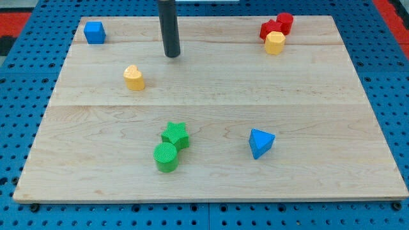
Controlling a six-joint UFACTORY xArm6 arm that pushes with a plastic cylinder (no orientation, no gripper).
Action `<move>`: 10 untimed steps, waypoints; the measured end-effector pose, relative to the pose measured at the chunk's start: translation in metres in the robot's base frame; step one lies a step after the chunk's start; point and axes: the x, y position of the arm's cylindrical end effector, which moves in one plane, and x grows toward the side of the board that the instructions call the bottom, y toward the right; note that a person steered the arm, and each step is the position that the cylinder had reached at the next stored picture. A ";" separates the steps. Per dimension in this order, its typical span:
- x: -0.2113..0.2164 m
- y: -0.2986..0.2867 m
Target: Move the yellow heart to bottom right of the blue cube
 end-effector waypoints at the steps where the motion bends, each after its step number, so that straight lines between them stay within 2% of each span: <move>1: 0.078 -0.013; 2: 0.065 -0.100; 3: 0.049 -0.089; 4: 0.088 -0.050; 5: 0.064 -0.050; 6: 0.036 -0.076; 8: 0.026 -0.027; 9: 0.006 -0.034; 10: -0.013 -0.013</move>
